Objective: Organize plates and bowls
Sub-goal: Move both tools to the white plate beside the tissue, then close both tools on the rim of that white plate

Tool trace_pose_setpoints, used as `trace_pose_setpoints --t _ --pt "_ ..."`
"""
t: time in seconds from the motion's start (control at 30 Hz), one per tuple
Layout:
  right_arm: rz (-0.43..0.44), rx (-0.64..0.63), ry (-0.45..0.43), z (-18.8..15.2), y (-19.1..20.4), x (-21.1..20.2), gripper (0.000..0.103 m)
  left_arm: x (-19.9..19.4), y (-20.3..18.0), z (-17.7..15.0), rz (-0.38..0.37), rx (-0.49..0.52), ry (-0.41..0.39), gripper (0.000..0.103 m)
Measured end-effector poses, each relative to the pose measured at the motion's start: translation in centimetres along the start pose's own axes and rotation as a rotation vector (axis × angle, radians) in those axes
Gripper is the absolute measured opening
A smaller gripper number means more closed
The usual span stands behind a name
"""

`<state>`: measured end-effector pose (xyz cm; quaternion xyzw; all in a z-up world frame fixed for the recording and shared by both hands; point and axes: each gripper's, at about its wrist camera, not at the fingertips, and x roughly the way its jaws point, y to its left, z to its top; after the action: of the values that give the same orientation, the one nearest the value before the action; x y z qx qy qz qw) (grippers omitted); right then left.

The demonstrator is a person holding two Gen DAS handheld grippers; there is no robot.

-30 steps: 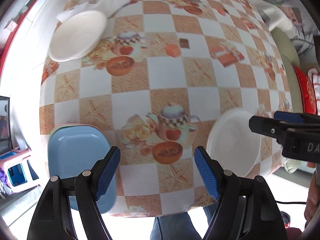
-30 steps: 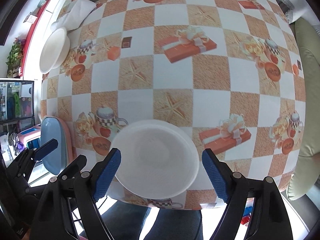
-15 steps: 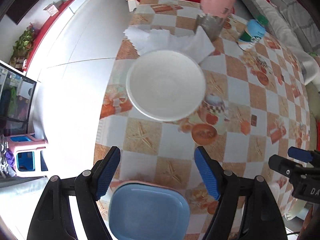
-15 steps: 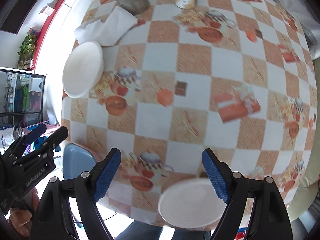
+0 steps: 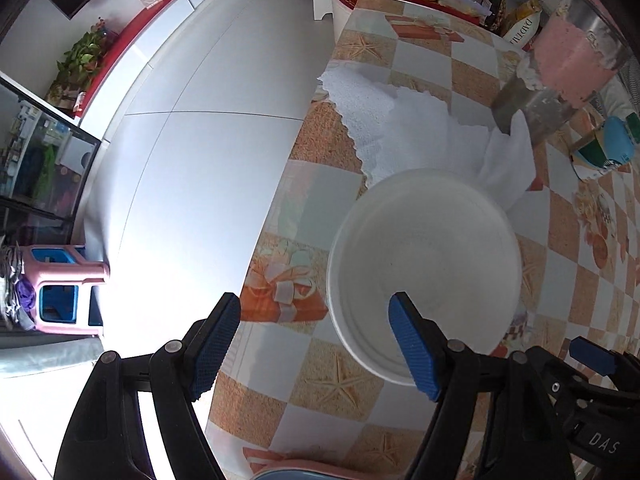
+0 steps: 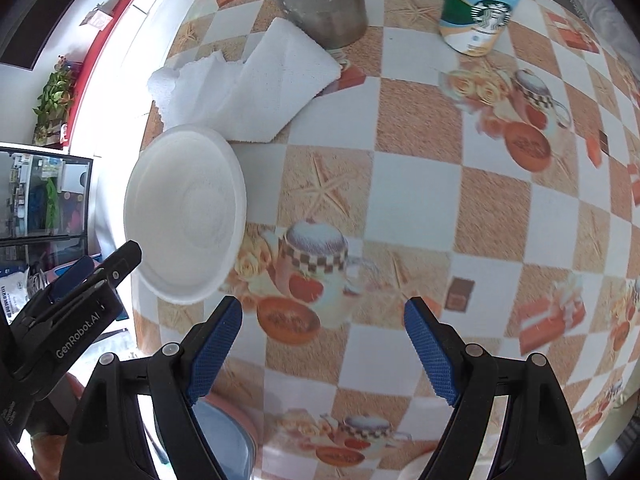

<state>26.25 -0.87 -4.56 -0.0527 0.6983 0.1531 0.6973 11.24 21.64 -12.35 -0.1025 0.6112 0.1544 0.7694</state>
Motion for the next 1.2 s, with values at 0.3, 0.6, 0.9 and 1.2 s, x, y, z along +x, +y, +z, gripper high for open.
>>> trace_pose_setpoints --t 0.3,0.6,0.9,1.2 --pt "0.035 0.007 0.002 2.3 1.7 3.1 0.084 2.5 -0.3 1.5 0.03 0.029 0.008 0.079" --pt "0.058 -0.04 -0.019 2.9 3.5 4.6 0.057 3.4 -0.8 2.3 0.021 0.053 0.008 0.073" --pt "0.153 -0.017 0.024 2.5 2.9 5.1 0.02 3.1 -4.4 0.8 -0.071 0.15 0.054 0.03" --pt "0.07 -0.074 0.132 -1.6 -1.6 4.7 0.02 1.5 -10.1 -4.8 -0.129 0.236 0.145 0.03"
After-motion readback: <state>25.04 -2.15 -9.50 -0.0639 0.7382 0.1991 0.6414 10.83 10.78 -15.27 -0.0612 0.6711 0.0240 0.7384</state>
